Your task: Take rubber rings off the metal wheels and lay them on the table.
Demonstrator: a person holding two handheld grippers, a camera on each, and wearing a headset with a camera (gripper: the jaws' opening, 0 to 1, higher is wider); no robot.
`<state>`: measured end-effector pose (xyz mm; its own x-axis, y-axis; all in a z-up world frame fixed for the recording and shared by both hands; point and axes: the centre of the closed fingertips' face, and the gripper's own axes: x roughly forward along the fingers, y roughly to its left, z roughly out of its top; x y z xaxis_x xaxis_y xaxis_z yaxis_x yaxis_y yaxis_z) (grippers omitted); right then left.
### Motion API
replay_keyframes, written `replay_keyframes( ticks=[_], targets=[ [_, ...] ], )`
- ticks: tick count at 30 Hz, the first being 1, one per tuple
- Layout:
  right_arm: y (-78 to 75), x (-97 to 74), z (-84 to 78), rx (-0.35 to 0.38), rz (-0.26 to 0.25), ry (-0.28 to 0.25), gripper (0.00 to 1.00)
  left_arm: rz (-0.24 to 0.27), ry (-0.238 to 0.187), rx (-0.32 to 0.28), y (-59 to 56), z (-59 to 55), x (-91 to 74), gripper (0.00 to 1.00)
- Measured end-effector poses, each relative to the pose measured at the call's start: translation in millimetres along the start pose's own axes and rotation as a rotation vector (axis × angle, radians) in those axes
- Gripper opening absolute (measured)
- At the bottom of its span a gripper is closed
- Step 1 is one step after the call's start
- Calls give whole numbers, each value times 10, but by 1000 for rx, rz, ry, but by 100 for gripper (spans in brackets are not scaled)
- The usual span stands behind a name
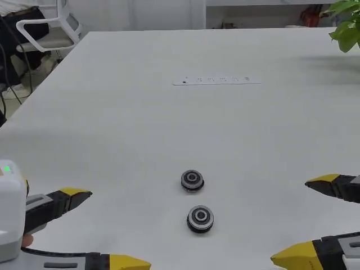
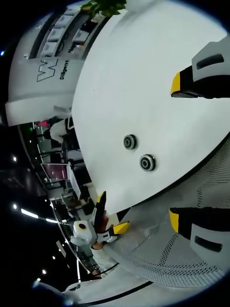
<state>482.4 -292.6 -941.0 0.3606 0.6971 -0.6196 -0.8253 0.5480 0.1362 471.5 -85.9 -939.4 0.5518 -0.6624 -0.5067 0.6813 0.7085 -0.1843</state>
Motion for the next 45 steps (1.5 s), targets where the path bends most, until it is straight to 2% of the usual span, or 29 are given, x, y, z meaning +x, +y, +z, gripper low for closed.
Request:
replay_keyframes(
  ticks=[6, 9, 12, 13, 17, 22, 26, 31, 38, 45],
  targets=[
    [26, 12, -1, -7, 16, 5, 94, 36, -19, -2, 56, 26, -30, 100],
    [1, -5, 19, -2, 4, -9, 92, 29, -19, -15, 50, 23, -23, 100],
    [-10, -6, 16, 5, 0, -8, 92, 14, 1, 1, 19, -4, -16, 100],
    [0, 2, 25, 5, 5, -10, 92, 23, 2, 7, 41, -3, -17, 100],
    [7, 3, 9, -9, 9, -2, 92, 6, -19, -4, 14, 35, -8, 100],
    [44, 14, 28, 13, 41, -15, 92, 30, -10, -3, 55, 25, -18, 100],
    [36, 6, 28, -1, 32, -15, 91, 22, -3, -2, 36, 17, -6, 100],
    [45, 5, 36, 6, 40, -22, 91, 35, 3, 3, 54, 9, -11, 100],
    [-2, -11, 40, 6, 8, -25, 90, 8, 33, 15, 5, -46, 13, 100],
    [-36, -17, 38, -14, -22, -15, 89, -5, 30, 21, -12, -43, 9, 100]
  ],
)
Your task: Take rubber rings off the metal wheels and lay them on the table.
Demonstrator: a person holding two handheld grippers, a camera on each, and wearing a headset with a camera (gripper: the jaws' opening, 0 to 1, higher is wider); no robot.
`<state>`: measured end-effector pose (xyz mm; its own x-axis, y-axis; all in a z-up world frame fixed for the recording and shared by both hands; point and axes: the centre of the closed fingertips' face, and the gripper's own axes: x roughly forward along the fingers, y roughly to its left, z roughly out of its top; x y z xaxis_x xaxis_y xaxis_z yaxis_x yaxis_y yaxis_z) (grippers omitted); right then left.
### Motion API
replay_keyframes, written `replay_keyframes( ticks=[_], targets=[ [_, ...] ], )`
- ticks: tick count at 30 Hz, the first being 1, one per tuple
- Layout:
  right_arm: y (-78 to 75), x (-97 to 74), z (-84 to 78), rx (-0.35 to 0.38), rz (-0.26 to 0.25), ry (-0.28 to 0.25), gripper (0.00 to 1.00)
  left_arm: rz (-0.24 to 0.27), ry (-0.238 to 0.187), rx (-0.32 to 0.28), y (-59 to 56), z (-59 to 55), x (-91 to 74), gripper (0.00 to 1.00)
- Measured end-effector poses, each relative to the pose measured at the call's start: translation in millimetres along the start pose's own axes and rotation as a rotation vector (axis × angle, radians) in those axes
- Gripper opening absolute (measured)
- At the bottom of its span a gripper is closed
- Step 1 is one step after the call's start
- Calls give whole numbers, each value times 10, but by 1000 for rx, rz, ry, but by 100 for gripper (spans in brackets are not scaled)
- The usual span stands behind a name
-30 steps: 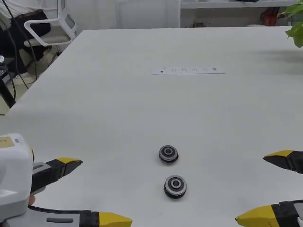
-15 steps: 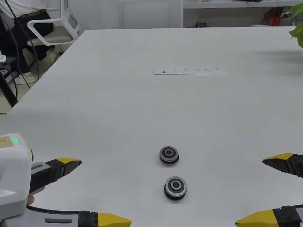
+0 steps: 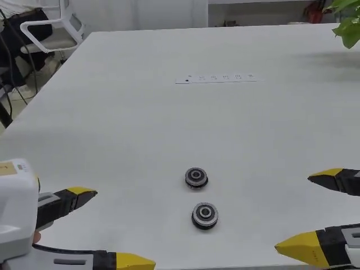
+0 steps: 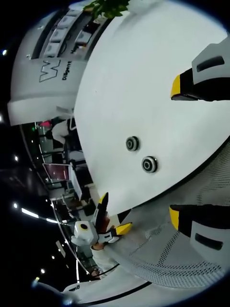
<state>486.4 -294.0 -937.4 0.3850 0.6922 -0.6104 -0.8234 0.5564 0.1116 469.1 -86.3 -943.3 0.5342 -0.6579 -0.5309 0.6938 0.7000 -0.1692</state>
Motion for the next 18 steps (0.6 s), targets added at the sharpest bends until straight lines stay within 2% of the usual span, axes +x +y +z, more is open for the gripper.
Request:
replay_keyframes(
  ticks=[6, 9, 12, 15, 16, 18],
  targets=[
    [22, 9, 33, 16, 19, -14, 89, 19, -24, 3, 46, 47, -21, 100],
    [30, 10, 38, 17, 25, -16, 89, 15, -22, 8, 41, 47, -18, 100],
    [27, 5, 46, 21, 24, -20, 89, 14, -43, 22, 29, 90, -29, 100],
    [15, -8, 63, 29, 21, -27, 89, 22, -46, 39, 38, 117, -41, 100],
    [8, -29, 98, 43, 19, -42, 89, 20, -44, 49, 29, 127, -47, 100],
    [-7, -71, 208, 62, 14, -98, 90, 5, -66, 62, -12, 210, -70, 100]
  ],
)
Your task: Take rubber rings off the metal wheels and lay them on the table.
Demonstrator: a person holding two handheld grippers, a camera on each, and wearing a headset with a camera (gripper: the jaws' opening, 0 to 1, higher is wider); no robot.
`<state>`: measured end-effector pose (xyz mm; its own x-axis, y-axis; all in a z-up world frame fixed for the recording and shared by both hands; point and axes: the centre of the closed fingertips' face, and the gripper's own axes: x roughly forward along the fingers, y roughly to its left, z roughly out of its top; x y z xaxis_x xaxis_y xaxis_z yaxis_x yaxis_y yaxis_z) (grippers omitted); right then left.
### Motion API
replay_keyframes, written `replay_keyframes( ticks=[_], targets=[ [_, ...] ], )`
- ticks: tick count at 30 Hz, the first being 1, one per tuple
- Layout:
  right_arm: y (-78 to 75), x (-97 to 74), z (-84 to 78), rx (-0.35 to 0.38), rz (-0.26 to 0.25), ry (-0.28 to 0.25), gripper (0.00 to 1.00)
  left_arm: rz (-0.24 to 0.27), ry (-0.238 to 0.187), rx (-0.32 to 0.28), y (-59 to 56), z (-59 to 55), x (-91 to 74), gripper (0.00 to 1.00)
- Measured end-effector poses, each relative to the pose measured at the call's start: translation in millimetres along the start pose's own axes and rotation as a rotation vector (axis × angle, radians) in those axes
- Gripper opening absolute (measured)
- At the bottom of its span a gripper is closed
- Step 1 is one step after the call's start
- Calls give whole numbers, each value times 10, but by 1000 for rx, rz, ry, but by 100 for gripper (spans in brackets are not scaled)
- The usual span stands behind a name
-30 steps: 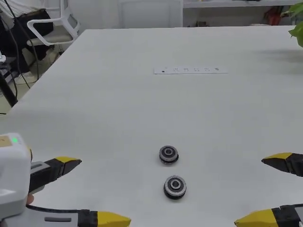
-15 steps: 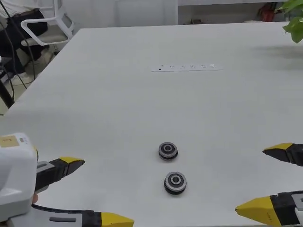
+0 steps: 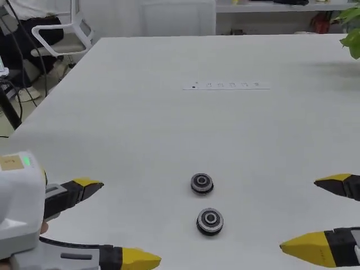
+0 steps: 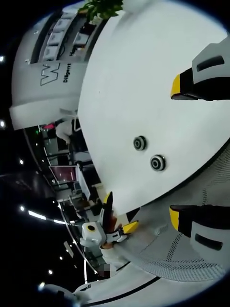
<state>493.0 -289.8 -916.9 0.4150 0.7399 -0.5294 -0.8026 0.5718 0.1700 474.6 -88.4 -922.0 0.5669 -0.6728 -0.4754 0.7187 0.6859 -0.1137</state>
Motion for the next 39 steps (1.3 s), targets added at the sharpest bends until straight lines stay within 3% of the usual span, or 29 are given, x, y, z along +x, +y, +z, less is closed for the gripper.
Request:
replay_keyframes(
  ticks=[3, 6, 14, 20, 23, 27, 31, 37, 39],
  targets=[
    [-27, -39, 58, 8, -4, -26, 87, -9, -13, 14, -19, 121, -19, 100],
    [1, -63, 150, 7, 6, -49, 87, -23, -39, 70, -54, 322, -40, 100],
    [0, -24, 561, -111, 28, -92, 85, -50, -68, 201, -60, 723, -47, 100],
    [17, 61, 807, -198, 64, -115, 82, -64, -71, 267, -51, 901, 48, 98],
    [36, 133, 918, -234, 93, -128, 81, -101, -82, 294, -96, 980, 130, 98],
    [68, 249, 1037, -268, 137, -149, 78, -141, -87, 305, -162, 1037, 238, 97],
    [88, 389, 1034, -287, 183, -142, 71, -198, -105, 324, -224, 1048, 344, 96],
    [98, 552, 876, -296, 238, -114, 67, -259, -84, 327, -228, 895, 519, 91],
    [83, 622, 832, -293, 249, -112, 63, -250, -66, 339, -202, 837, 608, 89]
  ],
)
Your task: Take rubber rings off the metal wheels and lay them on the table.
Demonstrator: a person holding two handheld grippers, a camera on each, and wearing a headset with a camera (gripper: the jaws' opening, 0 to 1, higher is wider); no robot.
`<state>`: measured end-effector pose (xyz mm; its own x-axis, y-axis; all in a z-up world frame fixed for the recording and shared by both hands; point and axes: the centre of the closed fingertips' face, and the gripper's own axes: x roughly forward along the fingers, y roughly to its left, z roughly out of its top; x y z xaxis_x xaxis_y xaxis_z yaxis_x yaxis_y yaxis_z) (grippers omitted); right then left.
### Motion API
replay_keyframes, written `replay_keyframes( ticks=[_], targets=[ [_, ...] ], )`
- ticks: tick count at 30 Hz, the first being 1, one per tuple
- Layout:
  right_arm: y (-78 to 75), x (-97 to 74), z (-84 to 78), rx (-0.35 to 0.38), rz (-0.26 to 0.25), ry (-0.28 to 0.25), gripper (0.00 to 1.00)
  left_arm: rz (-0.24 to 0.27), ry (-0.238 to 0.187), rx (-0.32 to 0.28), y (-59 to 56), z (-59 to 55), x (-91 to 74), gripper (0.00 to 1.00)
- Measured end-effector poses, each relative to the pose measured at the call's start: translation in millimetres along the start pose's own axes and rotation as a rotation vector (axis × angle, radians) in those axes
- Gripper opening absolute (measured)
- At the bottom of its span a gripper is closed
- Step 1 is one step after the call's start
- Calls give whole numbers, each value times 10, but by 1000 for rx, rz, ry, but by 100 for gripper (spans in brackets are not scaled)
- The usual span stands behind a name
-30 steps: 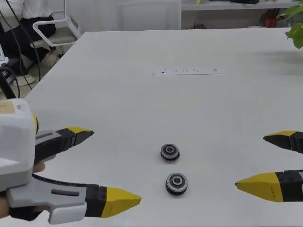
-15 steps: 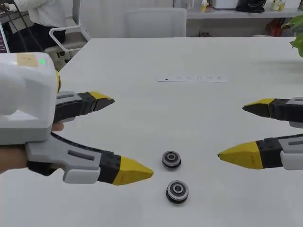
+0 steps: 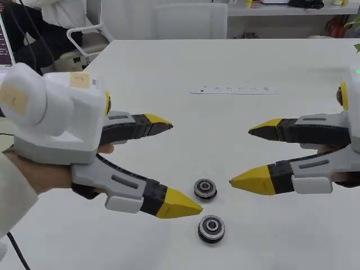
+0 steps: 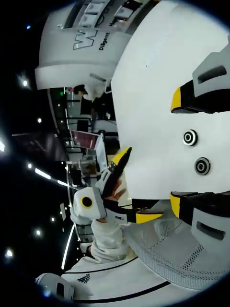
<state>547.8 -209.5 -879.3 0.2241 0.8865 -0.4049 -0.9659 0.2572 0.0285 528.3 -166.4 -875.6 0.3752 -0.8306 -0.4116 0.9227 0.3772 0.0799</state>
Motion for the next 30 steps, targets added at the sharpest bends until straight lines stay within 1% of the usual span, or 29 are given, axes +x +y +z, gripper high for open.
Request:
replay_keyframes(
  ticks=[3, 5, 6, 7, 8, 9, 11, 13, 15, 17, 19, 22, 24, 25, 27, 30],
  targets=[
    [21, 90, -66, 11, 25, -8, 61, 0, -11, 4, 25, -27, 86, 89],
    [38, 133, -122, 23, 34, -4, 58, -5, -18, -6, 29, -39, 131, 87],
    [63, 158, -177, 22, 40, 2, 56, -9, -20, -2, 24, -54, 162, 86],
    [85, 174, -220, 20, 44, 7, 54, -11, -16, 5, 20, -70, 185, 84],
    [113, 195, -291, 17, 54, 18, 52, -13, -5, 25, 17, -103, 216, 81],
    [139, 213, -360, 22, 63, 30, 51, -19, -4, 39, 8, -129, 245, 80],
    [168, 234, -441, 35, 77, 43, 49, -24, -7, 40, 2, -161, 288, 77],
    [242, 251, -505, 63, 119, 38, 47, -14, 3, 20, 12, -227, 353, 77],
    [253, 262, -561, 79, 130, 42, 45, -11, 8, 20, -7, -282, 395, 78],
    [262, 282, -628, 80, 135, 55, 42, -28, 12, 11, -53, -329, 424, 76],
    [264, 302, -705, 82, 137, 80, 40, -48, 30, 18, -109, -391, 452, 74],
    [266, 326, -786, 78, 140, 99, 39, -65, 46, 37, -155, -474, 492, 69],
    [274, 350, -858, 95, 142, 110, 37, -91, 52, 35, -200, -523, 515, 60],
    [301, 369, -899, 97, 149, 121, 37, -103, 54, 32, -217, -541, 526, 56],
    [301, 384, -964, 85, 147, 143, 35, -109, 57, 33, -226, -580, 556, 49],
    [282, 402, -1041, 116, 141, 163, 35, -116, 62, 37, -244, -629, 605, 44]
  ],
)
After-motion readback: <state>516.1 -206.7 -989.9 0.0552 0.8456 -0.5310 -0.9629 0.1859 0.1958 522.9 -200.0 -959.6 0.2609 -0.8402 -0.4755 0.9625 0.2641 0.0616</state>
